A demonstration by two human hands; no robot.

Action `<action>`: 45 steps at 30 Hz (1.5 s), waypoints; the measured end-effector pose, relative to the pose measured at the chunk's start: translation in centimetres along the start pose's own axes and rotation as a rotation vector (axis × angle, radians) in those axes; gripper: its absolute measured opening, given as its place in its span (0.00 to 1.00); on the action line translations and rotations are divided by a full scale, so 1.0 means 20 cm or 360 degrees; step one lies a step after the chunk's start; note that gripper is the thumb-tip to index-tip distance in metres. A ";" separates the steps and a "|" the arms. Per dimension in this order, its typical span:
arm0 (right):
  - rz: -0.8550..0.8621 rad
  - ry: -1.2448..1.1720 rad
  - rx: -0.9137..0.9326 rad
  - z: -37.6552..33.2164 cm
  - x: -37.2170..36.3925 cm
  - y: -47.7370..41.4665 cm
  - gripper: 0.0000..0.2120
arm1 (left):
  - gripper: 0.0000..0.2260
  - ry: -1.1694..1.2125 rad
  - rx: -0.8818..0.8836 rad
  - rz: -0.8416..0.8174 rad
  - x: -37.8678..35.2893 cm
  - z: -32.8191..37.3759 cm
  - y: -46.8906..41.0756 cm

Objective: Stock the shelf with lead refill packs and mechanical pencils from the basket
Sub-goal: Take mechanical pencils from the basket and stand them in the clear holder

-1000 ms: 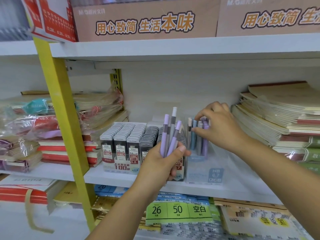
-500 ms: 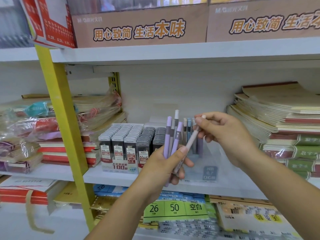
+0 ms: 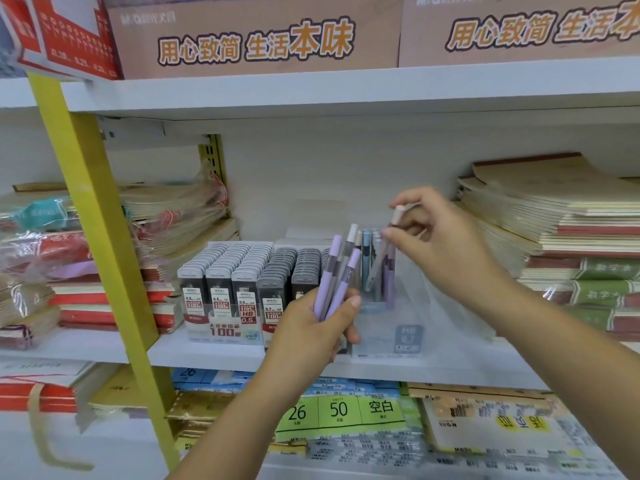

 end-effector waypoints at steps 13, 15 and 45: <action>-0.0125 0.0626 0.0235 0.00 -0.21 -0.07 0.13 | 0.05 0.0104 0.0068 0.0028 0.02 -0.04 0.00; -0.0115 0.0594 0.0222 0.00 -0.21 -0.07 0.15 | 0.06 0.0110 0.0072 0.0024 0.02 -0.05 0.00; 0.0185 -0.0937 -0.0324 0.04 0.03 0.01 0.05 | 0.16 0.0186 0.0117 -0.0135 -0.04 0.00 0.04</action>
Point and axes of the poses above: each hand's wrist, its own y-axis away from the middle knuckle, its own x-axis out of the back of the hand, z = x × y, the point moved 8 cm from there along -y, towards the middle knuckle, and after that the axes turned 10 degrees about y, right-handed, at the moved point
